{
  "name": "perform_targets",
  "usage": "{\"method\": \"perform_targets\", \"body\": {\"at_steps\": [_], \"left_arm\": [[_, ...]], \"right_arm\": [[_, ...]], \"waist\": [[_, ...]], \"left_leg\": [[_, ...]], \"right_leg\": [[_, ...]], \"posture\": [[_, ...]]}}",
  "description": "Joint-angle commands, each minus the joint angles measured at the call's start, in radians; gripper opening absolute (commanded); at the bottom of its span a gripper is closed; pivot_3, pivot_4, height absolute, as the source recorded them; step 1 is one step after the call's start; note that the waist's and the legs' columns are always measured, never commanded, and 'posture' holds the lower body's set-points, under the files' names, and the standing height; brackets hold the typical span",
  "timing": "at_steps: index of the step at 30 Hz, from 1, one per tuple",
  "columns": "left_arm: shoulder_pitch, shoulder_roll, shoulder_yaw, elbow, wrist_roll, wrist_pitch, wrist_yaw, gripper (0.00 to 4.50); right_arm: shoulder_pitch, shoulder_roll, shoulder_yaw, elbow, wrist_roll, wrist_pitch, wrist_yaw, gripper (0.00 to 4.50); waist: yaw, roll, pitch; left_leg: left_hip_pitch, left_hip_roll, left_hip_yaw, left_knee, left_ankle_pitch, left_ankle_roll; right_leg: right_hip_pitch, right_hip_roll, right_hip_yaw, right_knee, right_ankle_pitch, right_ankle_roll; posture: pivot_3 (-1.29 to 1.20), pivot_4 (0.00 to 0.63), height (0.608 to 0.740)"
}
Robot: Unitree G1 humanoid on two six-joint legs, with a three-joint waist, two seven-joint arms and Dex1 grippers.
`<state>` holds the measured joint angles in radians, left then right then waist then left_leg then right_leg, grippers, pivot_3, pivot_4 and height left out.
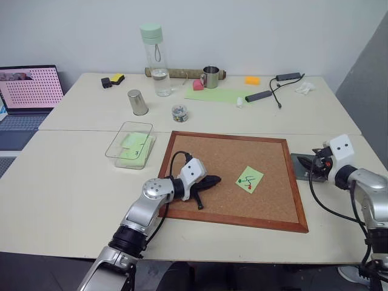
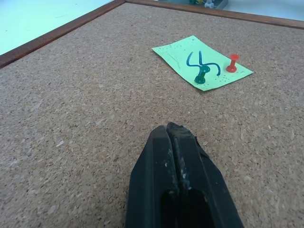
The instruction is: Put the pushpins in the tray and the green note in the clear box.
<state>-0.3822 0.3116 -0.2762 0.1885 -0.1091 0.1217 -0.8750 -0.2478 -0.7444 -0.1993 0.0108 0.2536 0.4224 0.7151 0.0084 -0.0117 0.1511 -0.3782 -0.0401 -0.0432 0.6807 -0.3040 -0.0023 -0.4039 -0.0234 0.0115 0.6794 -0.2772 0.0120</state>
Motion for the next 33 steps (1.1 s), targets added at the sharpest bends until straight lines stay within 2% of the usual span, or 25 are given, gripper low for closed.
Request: {"method": "perform_targets", "body": {"at_steps": [1, 6, 10, 17, 20, 33], "left_arm": [[0.022, 0.01, -0.016, 0.016, 0.019, 0.011, -0.005, 0.0], [0.02, 0.011, -0.019, 0.016, 0.02, 0.012, -0.01, 0.0], [0.022, 0.01, -0.024, 0.011, 0.023, 0.016, -0.01, 0.0], [0.03, 0.017, -0.023, 0.001, 0.023, 0.02, -0.008, 0.0], [0.036, 0.019, -0.023, -0.006, 0.023, 0.025, -0.007, 0.0], [0.044, 0.025, -0.03, -0.019, 0.029, 0.035, -0.013, 0.0]], "right_arm": [[0.083, -0.061, 0.058, -0.194, 0.052, -0.031, 0.17, 3.18], [0.117, -0.038, 0.155, -0.322, 0.087, -0.005, 0.227, 3.18], [0.09, 0.024, 0.232, -0.271, 0.062, -0.026, 0.22, 3.18], [0.056, 0.077, 0.277, -0.164, 0.03, -0.088, 0.232, 3.18], [0.047, 0.095, 0.279, -0.138, 0.03, -0.102, 0.23, 2.75], [0.068, 0.113, 0.306, -0.116, 0.02, -0.127, 0.244, 0.04]], "waist": [[-0.002, -0.001, 0.0], [-0.004, -0.001, -0.001], [-0.005, -0.002, -0.001], [-0.005, -0.002, 0.0], [-0.006, -0.002, 0.0], [-0.007, -0.002, 0.0]], "left_leg": [[0.0, 0.0, 0.0, 0.0, 0.0, 0.0], [0.001, 0.0, -0.001, 0.0, 0.0, 0.0], [0.001, 0.0, -0.001, 0.0, 0.0, 0.0], [0.001, 0.0, -0.001, 0.0, 0.0, 0.0], [0.002, 0.0, -0.001, 0.0, 0.0, 0.0], [0.001, 0.0, -0.001, 0.0, 0.0, 0.0]], "right_leg": [[0.0, 0.0, 0.0, 0.0, 0.0, 0.0], [0.001, 0.001, 0.0, 0.0, 0.0, 0.0], [0.001, 0.001, 0.0, 0.0, 0.0, 0.0], [0.001, 0.001, 0.0, 0.0, 0.0, 0.0], [0.001, 0.001, 0.0, 0.0, 0.0, 0.0], [0.001, 0.001, 0.0, -0.001, 0.0, 0.0]], "posture": [[0.0, 0.15, 0.74], [0.0, 0.15, 0.74], [0.0, 0.15, 0.74], [0.0, 0.15, 0.74], [0.0, 0.15, 0.74], [0.0, 0.15, 0.74]]}}
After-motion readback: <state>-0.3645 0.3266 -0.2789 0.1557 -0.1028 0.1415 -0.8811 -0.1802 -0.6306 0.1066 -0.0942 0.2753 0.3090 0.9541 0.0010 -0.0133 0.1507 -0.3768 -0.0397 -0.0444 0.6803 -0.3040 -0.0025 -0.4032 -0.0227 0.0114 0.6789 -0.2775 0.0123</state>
